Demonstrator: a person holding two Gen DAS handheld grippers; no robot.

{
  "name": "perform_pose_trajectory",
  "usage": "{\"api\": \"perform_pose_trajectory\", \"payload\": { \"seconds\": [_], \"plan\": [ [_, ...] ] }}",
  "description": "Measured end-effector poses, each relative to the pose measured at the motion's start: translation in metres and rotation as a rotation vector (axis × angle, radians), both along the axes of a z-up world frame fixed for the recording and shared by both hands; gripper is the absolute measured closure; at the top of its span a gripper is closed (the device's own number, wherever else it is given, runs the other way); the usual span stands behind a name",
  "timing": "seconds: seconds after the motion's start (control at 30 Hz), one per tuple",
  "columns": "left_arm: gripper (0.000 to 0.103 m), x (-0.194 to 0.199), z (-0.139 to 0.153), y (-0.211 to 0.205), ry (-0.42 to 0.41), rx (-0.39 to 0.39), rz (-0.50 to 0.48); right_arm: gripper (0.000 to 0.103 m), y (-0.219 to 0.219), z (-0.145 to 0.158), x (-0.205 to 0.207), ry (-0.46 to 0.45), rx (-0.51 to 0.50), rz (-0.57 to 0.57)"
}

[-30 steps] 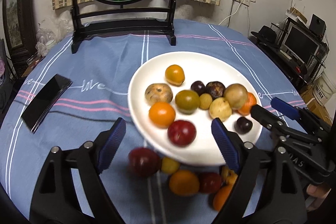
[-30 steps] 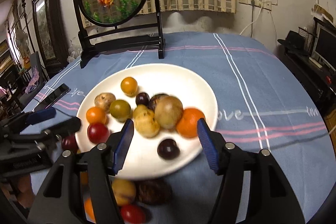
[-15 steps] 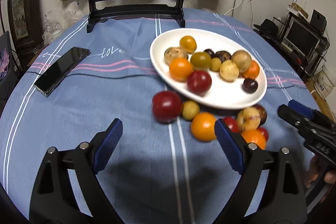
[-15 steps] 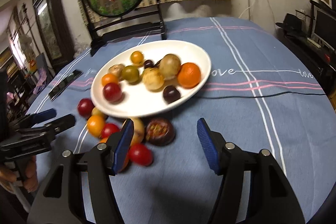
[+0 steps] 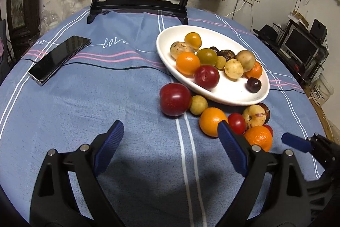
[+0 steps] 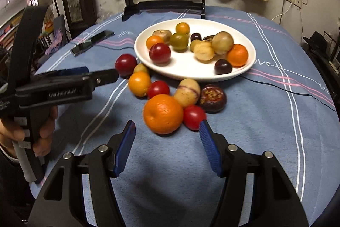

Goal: Organize fruits
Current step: 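Withdraw both open tools from the plate toward the fruit pile, then grasp a tangerine with the right tool while the left grasps an orange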

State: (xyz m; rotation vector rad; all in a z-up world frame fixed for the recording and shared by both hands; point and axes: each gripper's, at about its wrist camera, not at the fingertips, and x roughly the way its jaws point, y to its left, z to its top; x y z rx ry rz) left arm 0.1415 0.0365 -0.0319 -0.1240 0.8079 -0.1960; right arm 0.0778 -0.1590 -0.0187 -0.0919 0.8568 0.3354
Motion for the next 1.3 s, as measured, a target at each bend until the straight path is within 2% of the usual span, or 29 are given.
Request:
{"api": "perform_pose_trajectory", "payload": {
  "seconds": [0.23,0.57,1.0,1.13,1.3],
  "plan": [
    [0.010,-0.001,0.000,-0.001,0.002,0.006,-0.002,0.042,0.015,-0.011,0.006,0.046,-0.041,0.014],
    [0.010,0.004,-0.005,0.002,0.036,-0.001,0.009,0.056,0.017,-0.022,0.034,0.098,-0.015,-0.051],
    [0.010,0.004,-0.011,-0.013,0.072,-0.005,-0.068,0.057,-0.021,-0.021,0.001,0.109,0.058,-0.067],
    [0.011,0.007,-0.018,-0.023,0.120,-0.017,-0.113,0.057,-0.024,-0.020,-0.006,0.104,0.065,-0.066],
    [0.019,0.008,-0.022,-0.038,0.137,0.035,-0.124,0.057,-0.025,-0.019,-0.012,0.100,0.083,-0.042]
  ]
}}
